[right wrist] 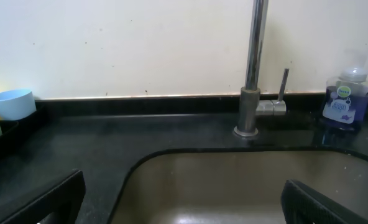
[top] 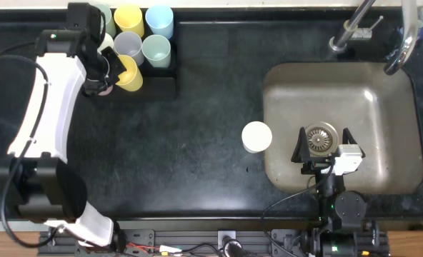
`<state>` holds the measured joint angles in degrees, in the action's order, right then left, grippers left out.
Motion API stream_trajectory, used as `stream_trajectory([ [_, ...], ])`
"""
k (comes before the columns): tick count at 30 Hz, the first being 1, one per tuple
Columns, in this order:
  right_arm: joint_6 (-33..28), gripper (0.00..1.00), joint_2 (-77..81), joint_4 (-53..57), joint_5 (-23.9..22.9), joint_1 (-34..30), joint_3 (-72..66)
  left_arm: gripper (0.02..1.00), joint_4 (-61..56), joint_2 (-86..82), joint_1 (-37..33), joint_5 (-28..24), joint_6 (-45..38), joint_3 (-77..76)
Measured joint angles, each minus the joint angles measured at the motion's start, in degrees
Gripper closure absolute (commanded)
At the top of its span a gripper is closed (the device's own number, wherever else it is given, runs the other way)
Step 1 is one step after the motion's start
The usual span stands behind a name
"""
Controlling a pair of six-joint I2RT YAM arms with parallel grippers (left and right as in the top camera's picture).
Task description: Store Cups
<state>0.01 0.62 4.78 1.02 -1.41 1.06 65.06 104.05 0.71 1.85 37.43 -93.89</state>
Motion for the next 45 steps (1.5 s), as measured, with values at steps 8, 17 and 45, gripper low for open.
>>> stream_trajectory([
  [8,-0.02,0.003,0.0,-0.02,-0.02,0.0,0.0,0.982,-4.35,4.42,0.0,0.35,0.61,0.02],
  [17,-0.02,0.003,0.0,-0.02,0.0,0.0,0.0,0.982,-4.37,4.9,0.0,0.35,0.63,0.0],
  [45,0.0,0.003,0.0,0.0,-0.02,0.0,0.0,0.018,-3.32,9.62,0.0,2.56,1.44,0.0],
])
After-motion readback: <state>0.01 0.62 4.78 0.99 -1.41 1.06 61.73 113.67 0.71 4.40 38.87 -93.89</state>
